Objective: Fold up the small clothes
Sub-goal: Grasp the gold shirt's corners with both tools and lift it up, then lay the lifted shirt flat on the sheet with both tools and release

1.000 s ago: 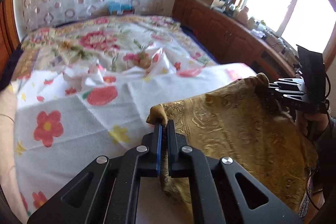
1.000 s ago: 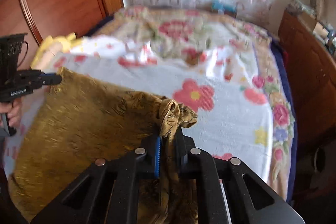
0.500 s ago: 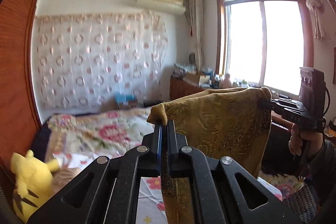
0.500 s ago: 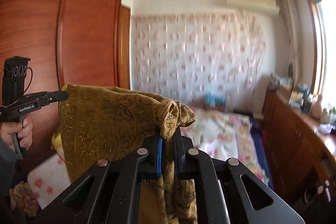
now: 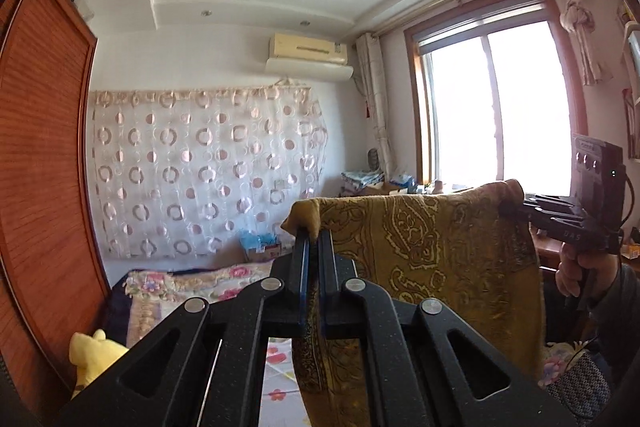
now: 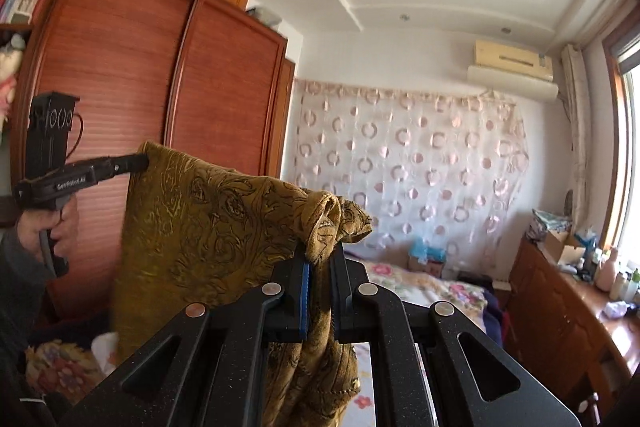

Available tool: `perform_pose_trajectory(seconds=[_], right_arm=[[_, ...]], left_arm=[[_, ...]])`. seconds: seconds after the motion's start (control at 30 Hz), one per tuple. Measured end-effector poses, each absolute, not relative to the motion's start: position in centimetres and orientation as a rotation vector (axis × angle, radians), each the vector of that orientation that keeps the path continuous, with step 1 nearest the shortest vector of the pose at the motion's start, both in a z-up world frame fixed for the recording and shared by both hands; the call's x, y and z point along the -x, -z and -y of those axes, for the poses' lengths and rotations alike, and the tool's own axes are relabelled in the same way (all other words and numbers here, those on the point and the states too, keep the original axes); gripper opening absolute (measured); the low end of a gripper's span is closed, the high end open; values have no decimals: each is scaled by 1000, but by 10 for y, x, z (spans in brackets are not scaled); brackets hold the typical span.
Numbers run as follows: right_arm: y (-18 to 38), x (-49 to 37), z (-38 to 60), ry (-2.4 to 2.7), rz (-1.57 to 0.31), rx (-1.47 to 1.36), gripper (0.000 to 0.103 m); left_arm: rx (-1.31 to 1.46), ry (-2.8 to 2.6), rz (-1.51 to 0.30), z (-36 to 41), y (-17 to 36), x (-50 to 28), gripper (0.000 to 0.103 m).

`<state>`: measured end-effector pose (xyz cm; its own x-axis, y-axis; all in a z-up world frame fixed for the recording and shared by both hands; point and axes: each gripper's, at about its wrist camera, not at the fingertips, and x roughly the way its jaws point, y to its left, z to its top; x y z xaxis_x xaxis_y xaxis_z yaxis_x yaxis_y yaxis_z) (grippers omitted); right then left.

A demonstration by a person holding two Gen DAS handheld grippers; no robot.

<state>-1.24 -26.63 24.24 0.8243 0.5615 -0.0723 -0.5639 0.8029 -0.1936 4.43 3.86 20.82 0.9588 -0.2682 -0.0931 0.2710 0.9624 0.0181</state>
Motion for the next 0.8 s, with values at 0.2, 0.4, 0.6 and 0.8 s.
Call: perform_pose_trajectory(seconds=[0.2,0.4,0.6,0.8], right_arm=[[-197,-76,247,-560,-230,214,8],[-72,-220,227,-400,-750,200,21],[-43,-193,245,-427,-745,195,21],[-40,-130,239,-463,-713,199,22]], left_arm=[[-18,204,-301,-50,-126,-145,4],[7,183,-706,-65,14,-227,18],[19,229,-770,-66,66,-161,25],[46,257,-805,-48,78,-99,25]])
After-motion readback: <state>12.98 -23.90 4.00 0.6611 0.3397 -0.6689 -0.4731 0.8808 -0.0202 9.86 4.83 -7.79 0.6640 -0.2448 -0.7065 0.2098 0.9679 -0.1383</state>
